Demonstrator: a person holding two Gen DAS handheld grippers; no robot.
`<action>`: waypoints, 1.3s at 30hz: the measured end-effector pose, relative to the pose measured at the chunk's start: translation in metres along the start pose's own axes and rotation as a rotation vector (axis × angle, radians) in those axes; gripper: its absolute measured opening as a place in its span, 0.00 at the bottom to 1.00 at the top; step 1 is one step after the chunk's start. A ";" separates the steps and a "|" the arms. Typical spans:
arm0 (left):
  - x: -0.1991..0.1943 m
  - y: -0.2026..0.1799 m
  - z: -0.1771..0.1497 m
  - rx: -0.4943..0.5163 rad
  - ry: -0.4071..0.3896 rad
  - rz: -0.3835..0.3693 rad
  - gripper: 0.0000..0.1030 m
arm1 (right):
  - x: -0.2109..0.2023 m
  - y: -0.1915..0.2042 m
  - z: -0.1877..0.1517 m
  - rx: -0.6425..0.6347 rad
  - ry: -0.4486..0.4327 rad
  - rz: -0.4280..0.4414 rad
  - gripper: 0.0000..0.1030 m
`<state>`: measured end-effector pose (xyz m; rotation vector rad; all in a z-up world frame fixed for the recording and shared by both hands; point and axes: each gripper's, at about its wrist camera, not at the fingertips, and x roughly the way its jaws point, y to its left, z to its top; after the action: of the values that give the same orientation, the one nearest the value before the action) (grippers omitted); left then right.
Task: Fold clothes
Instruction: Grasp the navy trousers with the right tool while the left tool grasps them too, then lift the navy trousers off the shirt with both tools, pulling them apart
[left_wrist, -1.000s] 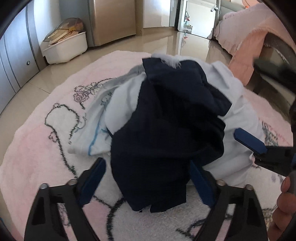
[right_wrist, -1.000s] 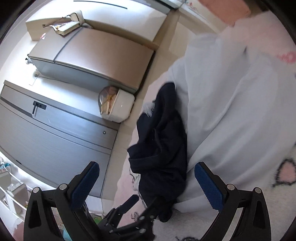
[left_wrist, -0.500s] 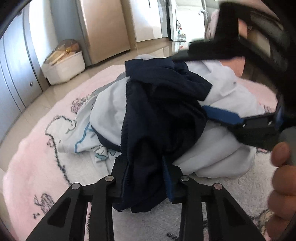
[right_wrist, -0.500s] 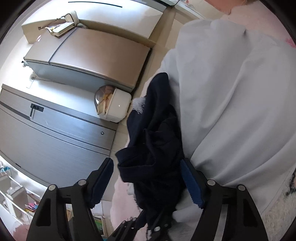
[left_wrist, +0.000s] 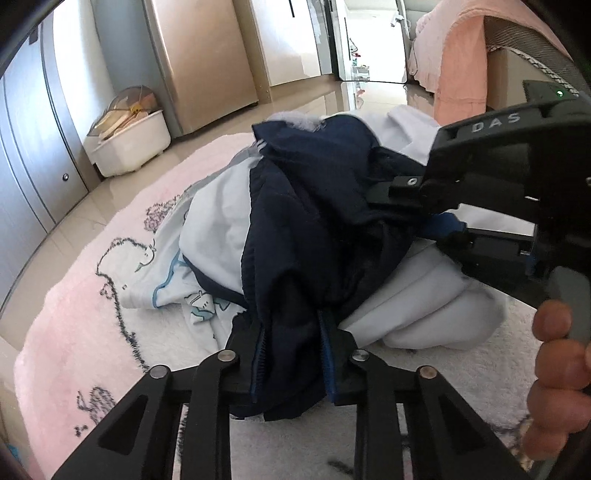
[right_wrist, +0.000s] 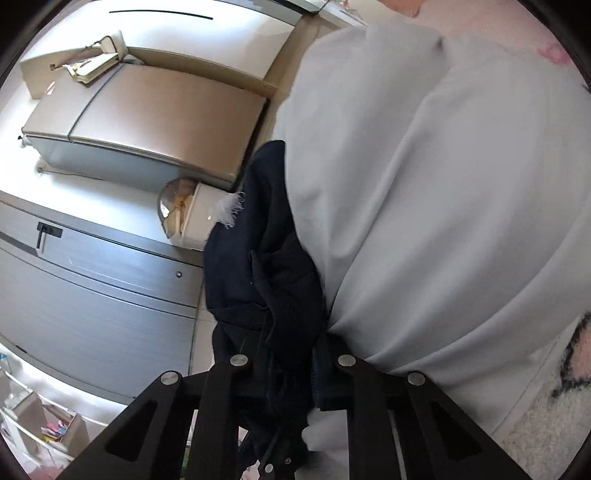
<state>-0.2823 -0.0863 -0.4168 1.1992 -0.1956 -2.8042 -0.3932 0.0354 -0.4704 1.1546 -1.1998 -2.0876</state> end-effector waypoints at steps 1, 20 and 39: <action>-0.004 -0.001 0.001 0.000 -0.003 -0.008 0.18 | -0.002 0.003 0.000 -0.006 -0.003 0.012 0.12; -0.105 -0.033 0.035 0.011 -0.023 -0.189 0.12 | -0.118 0.055 -0.010 -0.258 -0.048 -0.056 0.12; -0.200 -0.156 0.048 0.263 0.070 -0.517 0.12 | -0.335 0.041 -0.023 -0.285 -0.125 -0.373 0.12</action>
<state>-0.1830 0.0975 -0.2646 1.6041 -0.2942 -3.2417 -0.1941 0.2454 -0.2951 1.1954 -0.7425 -2.5407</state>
